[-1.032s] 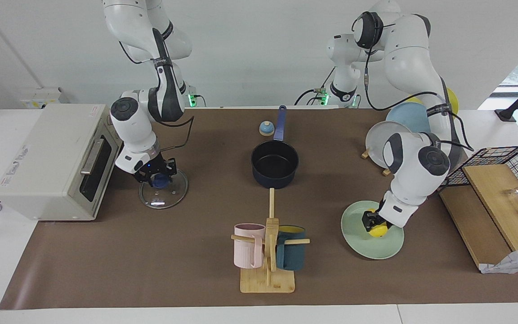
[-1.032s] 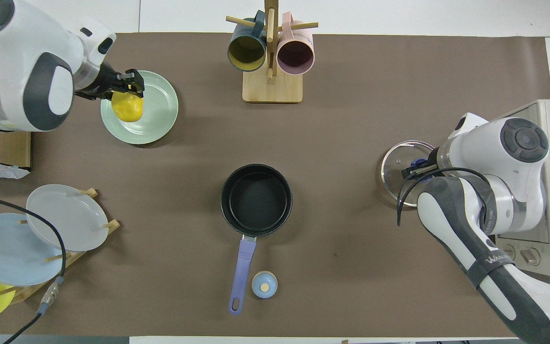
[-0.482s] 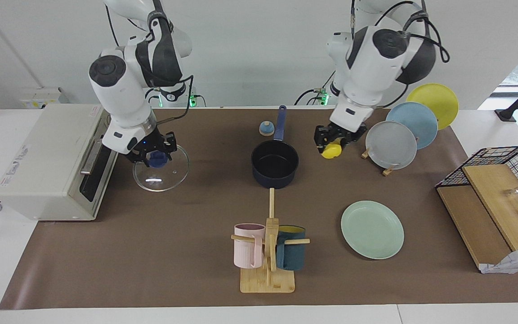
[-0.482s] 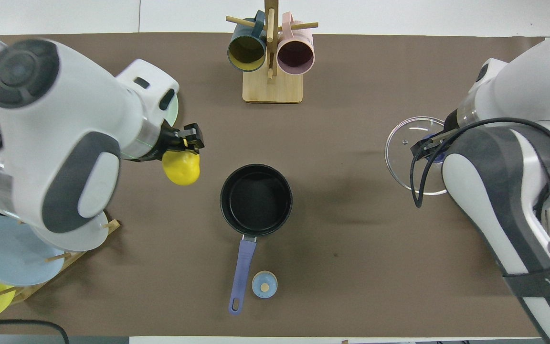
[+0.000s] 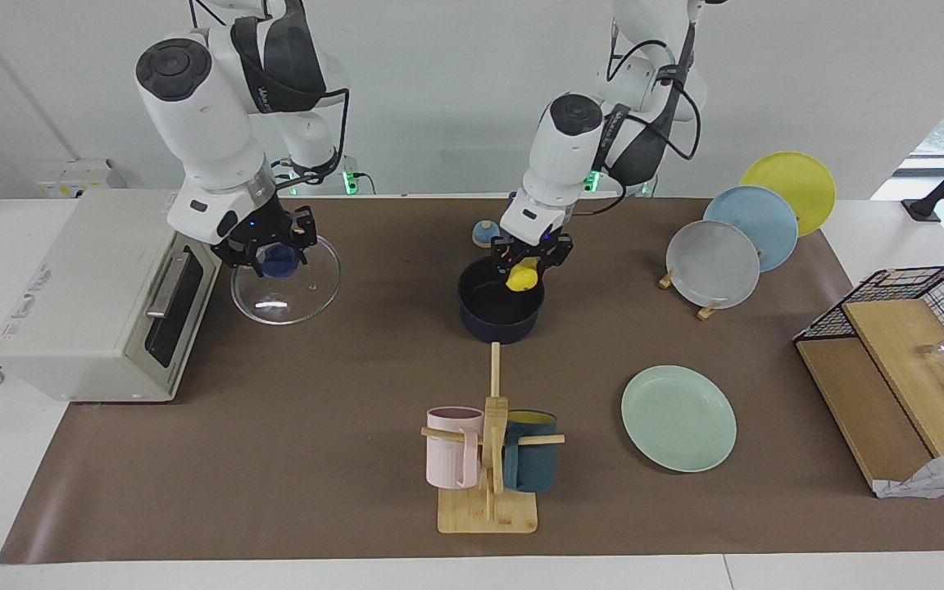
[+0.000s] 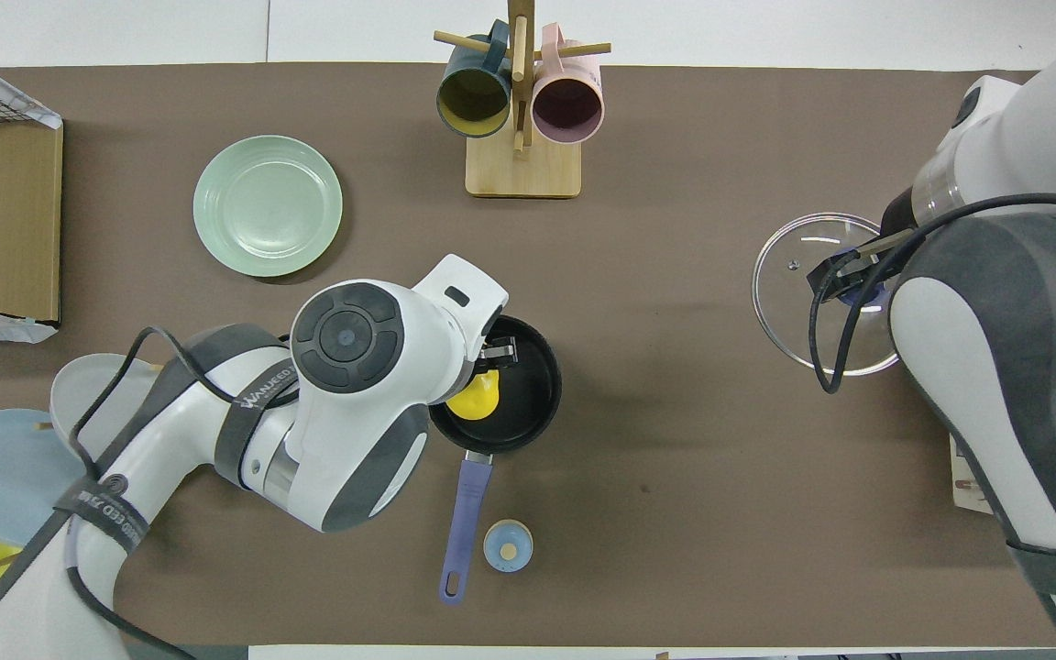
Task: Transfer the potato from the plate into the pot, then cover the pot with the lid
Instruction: 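Carry the potato with the left gripper into the black pot and release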
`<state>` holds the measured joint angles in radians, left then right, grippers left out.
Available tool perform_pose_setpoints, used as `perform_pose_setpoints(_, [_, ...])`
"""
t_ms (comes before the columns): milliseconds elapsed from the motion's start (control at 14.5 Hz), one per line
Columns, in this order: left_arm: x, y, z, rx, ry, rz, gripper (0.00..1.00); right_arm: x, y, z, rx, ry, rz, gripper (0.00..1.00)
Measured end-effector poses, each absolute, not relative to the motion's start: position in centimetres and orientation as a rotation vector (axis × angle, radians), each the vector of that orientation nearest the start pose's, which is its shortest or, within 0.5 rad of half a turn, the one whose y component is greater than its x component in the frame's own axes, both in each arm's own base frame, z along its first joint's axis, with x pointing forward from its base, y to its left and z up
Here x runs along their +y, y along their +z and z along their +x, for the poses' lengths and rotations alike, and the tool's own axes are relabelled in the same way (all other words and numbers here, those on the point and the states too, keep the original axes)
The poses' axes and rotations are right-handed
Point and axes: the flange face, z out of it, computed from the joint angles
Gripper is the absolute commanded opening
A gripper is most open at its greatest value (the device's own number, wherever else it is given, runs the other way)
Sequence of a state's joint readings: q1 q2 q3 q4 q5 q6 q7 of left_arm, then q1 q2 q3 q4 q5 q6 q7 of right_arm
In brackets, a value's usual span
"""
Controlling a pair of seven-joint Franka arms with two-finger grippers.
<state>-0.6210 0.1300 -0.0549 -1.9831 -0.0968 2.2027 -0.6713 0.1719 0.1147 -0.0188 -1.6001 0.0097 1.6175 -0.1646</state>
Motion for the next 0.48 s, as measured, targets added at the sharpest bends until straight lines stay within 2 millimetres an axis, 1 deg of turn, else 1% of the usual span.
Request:
perform_pose_setpoints(138, [-38.1, 38.5, 46.0, -0.053, -0.021, -3.250, 0.00, 9.4, 54.7, 58.0, -0.488, 0.158, -3.092, 0.00])
perform_pose_setpoints(344, [-39.6, 34.8, 45.2, -0.006, 0.007, -3.211, 0.00, 9.5, 54.7, 58.0, -0.486, 0.158, -3.093, 0.00])
perform_pose_setpoints(482, [-40.3, 33.3, 44.8, 0.002, 0.008, -3.198, 0.00, 9.5, 54.7, 58.0, -0.486, 0.158, -3.093, 0.00])
